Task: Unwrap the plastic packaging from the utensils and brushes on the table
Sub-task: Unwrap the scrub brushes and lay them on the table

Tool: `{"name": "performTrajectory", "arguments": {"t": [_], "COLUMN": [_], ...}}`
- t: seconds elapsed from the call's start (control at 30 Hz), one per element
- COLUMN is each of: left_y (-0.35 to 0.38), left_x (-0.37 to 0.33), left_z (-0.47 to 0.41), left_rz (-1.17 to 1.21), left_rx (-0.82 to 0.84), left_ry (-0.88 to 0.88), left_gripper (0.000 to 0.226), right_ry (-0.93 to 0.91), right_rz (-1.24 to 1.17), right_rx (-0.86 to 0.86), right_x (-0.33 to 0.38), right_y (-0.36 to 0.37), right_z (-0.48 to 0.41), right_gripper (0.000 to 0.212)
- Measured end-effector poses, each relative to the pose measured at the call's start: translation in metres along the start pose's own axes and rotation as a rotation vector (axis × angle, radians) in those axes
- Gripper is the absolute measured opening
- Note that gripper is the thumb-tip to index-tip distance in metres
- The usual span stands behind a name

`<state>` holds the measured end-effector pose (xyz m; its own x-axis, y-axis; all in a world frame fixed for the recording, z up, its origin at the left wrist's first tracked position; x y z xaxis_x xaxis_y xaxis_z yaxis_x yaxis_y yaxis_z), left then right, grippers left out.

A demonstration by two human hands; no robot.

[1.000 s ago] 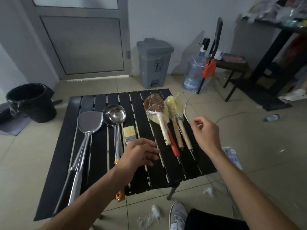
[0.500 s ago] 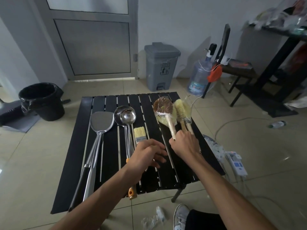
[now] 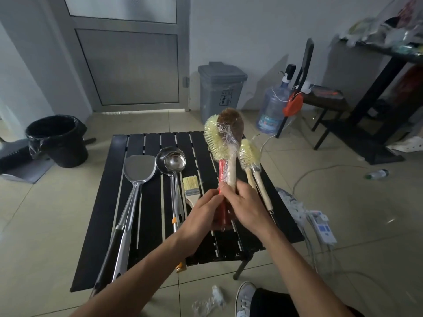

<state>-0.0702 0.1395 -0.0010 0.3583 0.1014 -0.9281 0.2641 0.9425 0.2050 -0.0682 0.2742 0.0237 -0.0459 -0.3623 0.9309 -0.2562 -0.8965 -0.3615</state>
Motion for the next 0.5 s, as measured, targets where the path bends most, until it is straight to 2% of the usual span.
{"name": "performTrajectory", "arguments": {"t": [0.1, 0.23, 0.4, 0.5], "left_y": [0.0054, 0.0084, 0.0025, -0.0006], "left_x": [0.0024, -0.0004, -0.0031, -0.0021], "left_z": [0.0034, 0.0037, 0.0017, 0.0002], "left_rz": [0.064, 0.054, 0.012, 0.008], "left_rx": [0.03, 0.059, 0.044, 0.063], "left_ry": [0.028, 0.108, 0.156, 0.158], "left_gripper": [0.033, 0.037, 0.035, 0.035], "right_ry": [0.024, -0.086, -0.064, -0.099], "right_rz": [-0.084, 0.103, 0.169, 0.236], "right_rx": [0.003, 0.001, 0.078, 0.029], "right_x": [-0.0003, 0.001, -0.0022, -0.0012], "right_y": [-0.0034, -0.0061, -0.0086, -0.009], "right_z": [0.0082, 0.0112, 0.0068, 0.006], "right_gripper": [0.029, 0.023, 0.04, 0.045]}}
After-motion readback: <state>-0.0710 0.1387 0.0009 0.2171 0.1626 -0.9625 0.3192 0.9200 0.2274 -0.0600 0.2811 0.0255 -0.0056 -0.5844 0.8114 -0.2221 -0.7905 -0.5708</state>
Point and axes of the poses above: each hand's wrist, its own z-axis away from the middle knuckle, its own y-axis out of the palm, x = y × z, the point moved 3 cm from there along -z, towards the middle knuckle, and after that the axes turned 11 degrees about -x, right-handed, at the moved point
